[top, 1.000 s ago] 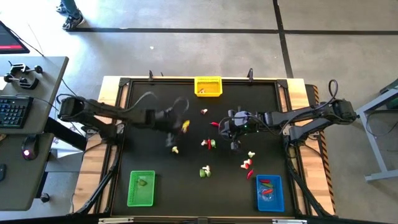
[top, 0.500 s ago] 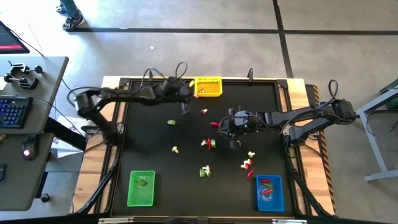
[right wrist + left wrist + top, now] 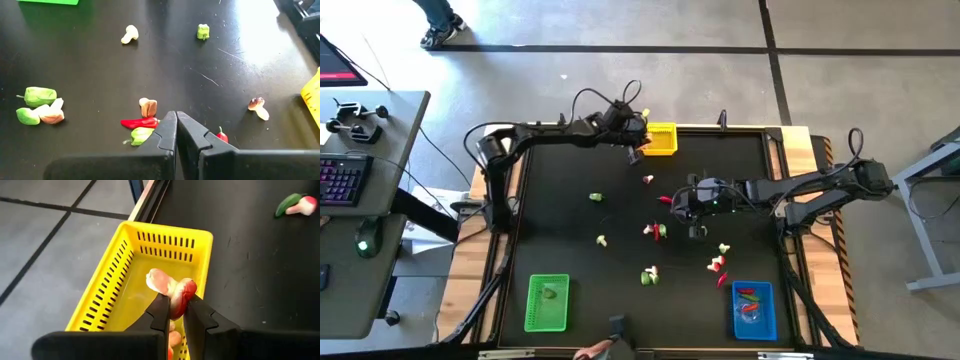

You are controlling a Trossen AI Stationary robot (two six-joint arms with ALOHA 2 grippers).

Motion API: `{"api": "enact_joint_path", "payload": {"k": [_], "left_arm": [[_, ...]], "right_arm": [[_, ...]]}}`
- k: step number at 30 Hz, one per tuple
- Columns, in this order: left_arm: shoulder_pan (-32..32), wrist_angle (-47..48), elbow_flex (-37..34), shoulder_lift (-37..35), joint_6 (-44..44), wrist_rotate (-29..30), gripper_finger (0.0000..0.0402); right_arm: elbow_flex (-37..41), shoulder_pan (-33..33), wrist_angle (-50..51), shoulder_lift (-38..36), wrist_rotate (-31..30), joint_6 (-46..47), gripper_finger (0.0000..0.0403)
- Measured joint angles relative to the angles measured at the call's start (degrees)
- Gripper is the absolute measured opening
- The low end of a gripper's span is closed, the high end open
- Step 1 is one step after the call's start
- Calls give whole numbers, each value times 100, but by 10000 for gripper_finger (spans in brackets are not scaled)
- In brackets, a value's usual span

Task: Sort produce into baskets
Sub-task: Put the bottom left red mushroom into the yellow bin

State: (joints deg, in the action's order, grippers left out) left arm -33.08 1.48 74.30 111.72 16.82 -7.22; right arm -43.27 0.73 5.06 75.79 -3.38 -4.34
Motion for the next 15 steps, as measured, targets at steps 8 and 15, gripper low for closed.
{"api": "enact_joint_path", "payload": {"k": [8, 15], "left_arm": [[-229, 6, 39, 339, -5, -24, 50], [-402, -13, 39, 382, -133, -28, 48]], "right_arm": [[0, 0, -13, 0, 1, 0, 0], [2, 0, -27, 0, -57, 0, 0]]}}
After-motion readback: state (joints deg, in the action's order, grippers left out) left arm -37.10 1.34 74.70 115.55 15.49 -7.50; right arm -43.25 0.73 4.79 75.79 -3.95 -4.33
